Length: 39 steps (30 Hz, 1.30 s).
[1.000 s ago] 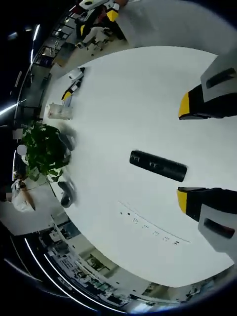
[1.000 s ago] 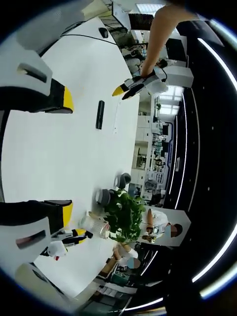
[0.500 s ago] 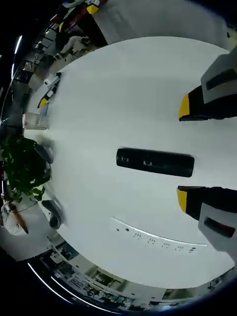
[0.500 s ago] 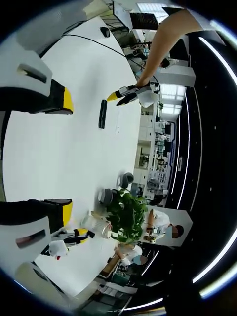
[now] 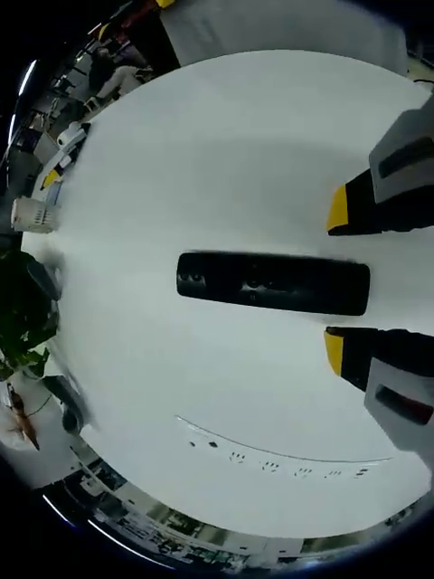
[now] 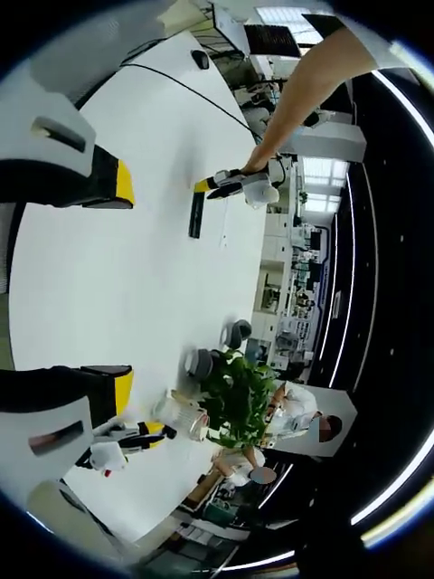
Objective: Press the specified remote control buttons in sequence, fully releasing each button before pressing the next.
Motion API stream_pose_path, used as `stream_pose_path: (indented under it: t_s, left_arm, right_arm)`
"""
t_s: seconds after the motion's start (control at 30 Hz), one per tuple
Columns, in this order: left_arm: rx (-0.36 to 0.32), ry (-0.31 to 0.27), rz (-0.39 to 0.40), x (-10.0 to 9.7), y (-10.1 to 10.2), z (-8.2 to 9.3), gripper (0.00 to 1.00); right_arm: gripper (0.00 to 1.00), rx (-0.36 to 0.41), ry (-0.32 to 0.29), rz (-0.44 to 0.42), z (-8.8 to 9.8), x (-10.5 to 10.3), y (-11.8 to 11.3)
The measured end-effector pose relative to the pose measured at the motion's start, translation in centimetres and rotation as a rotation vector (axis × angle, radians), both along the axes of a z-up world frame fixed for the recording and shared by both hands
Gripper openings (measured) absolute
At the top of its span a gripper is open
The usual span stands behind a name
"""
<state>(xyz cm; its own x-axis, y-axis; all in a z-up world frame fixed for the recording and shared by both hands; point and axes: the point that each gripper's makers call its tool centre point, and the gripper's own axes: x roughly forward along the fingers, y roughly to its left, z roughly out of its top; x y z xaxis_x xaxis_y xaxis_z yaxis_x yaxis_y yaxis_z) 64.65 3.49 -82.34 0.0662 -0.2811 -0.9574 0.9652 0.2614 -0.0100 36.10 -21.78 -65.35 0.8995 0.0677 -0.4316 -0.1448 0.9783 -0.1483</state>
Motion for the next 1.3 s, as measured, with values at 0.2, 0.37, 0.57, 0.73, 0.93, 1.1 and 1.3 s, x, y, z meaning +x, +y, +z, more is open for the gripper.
stream_pose_path:
  t_s: [0.2,0.37,0.57,0.73,0.93,1.1,1.3]
  left_arm:
    - [0.025,0.014,-0.009,-0.2,0.4,-0.6,0.39]
    - [0.042,-0.008,-0.014,0.4,0.6,-0.6,0.25]
    - [0.036,-0.022,-0.002,-0.2,0.4,-0.6,0.24]
    - [0.023,-0.026,0.022,-0.7,0.5,-0.5,0.23]
    - [0.037,-0.02,0.042,-1.6,0.5,-0.5,0.23]
    - [0.053,-0.017,0.047,-2.1,0.5,-0.5,0.23]
    - [0.068,-0.012,0.037,-3.2,0.5,-0.6,0.23]
  right_arm:
    - [0.73,-0.002,0.007,-0.008,-0.1,0.0,-0.2]
    - [0.73,-0.008,0.013,-0.001,-0.3,0.0,0.0]
    - [0.73,-0.01,0.014,-0.002,-0.3,0.0,0.0]
    - [0.74,-0.016,0.01,0.003,-0.2,0.0,0.0]
    - [0.74,-0.01,0.004,0.009,-0.1,0.0,0.2]
    - [0.74,-0.011,0.001,0.013,0.0,0.0,0.2]
    - [0.73,-0.011,-0.003,0.015,0.0,0.0,0.2]
